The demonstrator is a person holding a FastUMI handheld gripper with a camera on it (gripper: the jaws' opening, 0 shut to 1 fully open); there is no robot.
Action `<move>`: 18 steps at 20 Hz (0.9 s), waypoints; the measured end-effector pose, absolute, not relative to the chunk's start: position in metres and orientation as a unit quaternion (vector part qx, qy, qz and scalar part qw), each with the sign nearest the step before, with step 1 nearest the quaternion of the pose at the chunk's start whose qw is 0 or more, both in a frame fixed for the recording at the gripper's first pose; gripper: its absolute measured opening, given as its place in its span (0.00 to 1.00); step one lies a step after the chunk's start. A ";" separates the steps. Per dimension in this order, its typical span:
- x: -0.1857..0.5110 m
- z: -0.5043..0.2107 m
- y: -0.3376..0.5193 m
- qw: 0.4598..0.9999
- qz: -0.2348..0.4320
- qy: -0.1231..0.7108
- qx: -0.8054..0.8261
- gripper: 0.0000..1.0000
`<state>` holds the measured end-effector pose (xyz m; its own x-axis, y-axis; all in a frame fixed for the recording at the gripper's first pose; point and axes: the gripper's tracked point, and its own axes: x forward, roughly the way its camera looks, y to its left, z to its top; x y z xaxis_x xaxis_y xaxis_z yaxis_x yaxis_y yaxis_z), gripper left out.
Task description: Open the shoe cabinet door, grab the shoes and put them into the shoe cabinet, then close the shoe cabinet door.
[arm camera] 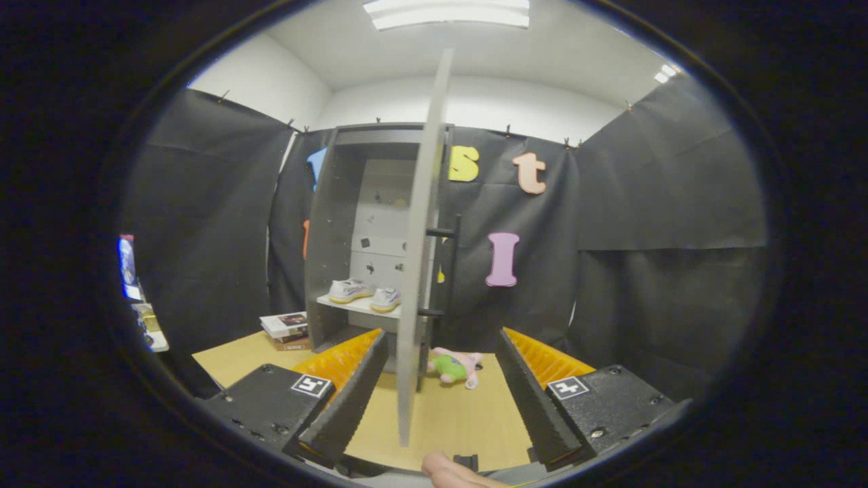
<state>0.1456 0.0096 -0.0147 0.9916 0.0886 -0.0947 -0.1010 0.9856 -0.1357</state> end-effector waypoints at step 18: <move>0.289 0.009 -0.070 0.986 0.144 0.072 0.047 0.99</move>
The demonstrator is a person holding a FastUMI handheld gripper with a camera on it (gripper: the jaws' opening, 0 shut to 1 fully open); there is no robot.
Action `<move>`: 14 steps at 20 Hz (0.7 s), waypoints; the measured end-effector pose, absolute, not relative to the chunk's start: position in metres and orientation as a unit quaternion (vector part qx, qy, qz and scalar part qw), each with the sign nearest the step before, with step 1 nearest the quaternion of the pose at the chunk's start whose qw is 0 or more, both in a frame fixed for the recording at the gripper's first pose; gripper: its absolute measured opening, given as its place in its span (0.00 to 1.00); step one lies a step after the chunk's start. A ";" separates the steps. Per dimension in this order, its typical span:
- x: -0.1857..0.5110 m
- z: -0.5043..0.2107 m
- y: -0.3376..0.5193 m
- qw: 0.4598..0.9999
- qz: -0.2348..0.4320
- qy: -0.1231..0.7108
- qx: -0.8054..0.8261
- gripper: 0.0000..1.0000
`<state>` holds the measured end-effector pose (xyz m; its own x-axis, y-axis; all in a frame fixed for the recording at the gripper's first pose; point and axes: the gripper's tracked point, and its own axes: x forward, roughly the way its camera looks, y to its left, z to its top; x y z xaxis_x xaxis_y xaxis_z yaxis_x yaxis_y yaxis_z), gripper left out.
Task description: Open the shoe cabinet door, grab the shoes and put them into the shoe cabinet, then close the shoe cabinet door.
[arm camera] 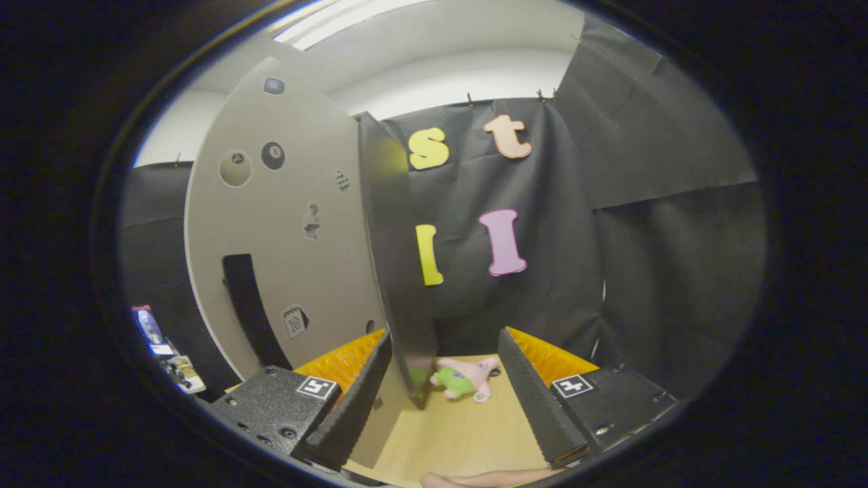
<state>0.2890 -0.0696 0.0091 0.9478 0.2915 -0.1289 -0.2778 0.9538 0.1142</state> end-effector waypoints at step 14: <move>0.276 0.000 0.025 0.983 0.164 0.079 -0.016 0.97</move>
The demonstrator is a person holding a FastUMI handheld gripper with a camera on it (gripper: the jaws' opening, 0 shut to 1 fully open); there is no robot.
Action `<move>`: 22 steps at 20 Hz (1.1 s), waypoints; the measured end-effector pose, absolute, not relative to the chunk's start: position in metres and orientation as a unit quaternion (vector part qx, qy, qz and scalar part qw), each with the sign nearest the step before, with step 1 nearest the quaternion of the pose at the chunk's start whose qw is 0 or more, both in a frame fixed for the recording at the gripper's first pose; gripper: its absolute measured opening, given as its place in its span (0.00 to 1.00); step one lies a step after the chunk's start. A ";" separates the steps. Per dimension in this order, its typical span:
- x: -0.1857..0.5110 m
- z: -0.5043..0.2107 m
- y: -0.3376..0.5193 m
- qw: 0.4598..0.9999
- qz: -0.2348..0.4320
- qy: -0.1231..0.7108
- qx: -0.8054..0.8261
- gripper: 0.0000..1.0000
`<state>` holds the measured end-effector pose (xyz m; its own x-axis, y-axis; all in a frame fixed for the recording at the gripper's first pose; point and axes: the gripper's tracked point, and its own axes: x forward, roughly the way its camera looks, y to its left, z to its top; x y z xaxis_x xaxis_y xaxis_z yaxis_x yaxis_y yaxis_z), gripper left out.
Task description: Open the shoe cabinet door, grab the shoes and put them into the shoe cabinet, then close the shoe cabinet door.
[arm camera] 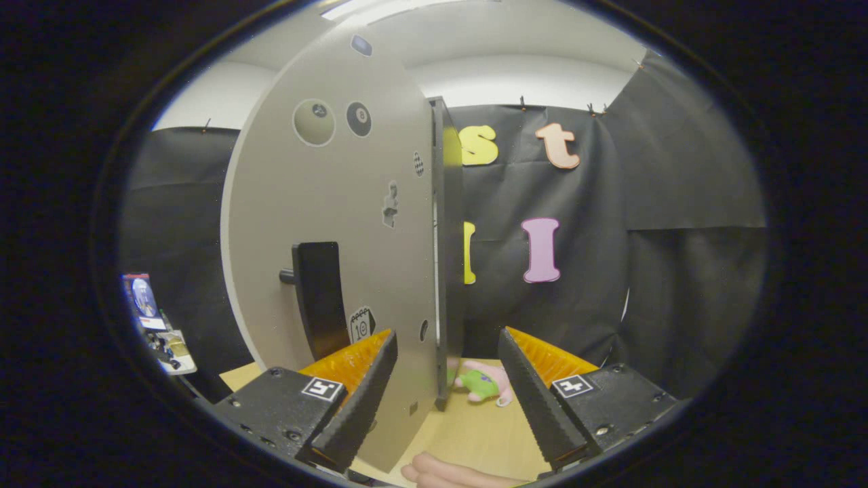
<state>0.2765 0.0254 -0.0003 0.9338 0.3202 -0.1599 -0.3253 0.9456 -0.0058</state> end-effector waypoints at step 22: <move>0.305 -0.013 0.188 0.981 0.177 0.079 -0.010 0.97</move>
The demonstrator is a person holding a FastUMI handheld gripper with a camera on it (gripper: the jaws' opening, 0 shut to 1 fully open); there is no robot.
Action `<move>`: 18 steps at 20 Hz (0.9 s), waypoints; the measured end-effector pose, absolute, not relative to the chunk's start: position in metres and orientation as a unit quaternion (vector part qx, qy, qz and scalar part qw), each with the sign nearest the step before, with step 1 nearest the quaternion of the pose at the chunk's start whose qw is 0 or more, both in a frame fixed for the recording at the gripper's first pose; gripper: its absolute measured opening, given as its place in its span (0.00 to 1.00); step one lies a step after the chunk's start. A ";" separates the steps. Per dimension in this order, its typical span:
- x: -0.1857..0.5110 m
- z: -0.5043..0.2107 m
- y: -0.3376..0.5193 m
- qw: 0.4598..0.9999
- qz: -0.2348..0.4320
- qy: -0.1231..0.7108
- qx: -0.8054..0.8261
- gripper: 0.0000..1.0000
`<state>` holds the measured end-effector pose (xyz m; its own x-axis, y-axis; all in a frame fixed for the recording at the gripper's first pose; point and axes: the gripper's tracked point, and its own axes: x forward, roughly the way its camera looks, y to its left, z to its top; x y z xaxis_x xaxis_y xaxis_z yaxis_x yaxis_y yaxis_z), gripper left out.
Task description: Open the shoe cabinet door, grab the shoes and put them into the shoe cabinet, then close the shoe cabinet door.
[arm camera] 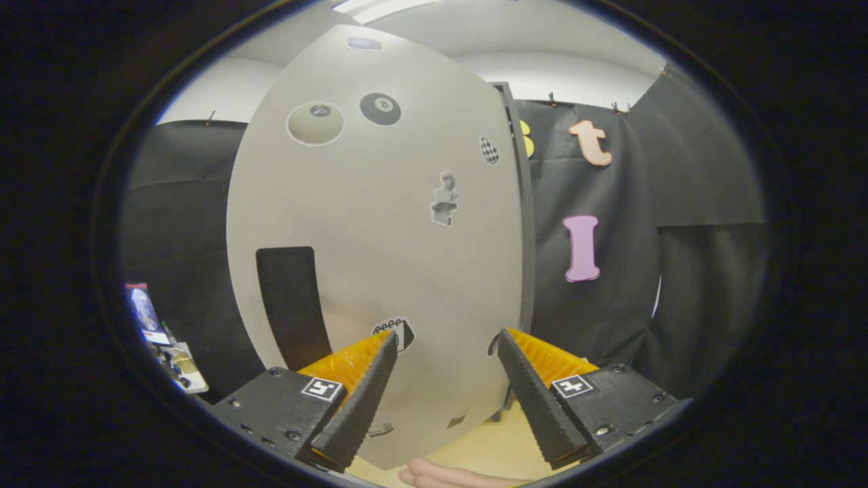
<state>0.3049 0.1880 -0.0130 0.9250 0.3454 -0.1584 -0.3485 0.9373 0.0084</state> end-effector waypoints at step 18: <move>0.333 -0.056 0.291 0.986 0.152 0.063 -0.026 1.00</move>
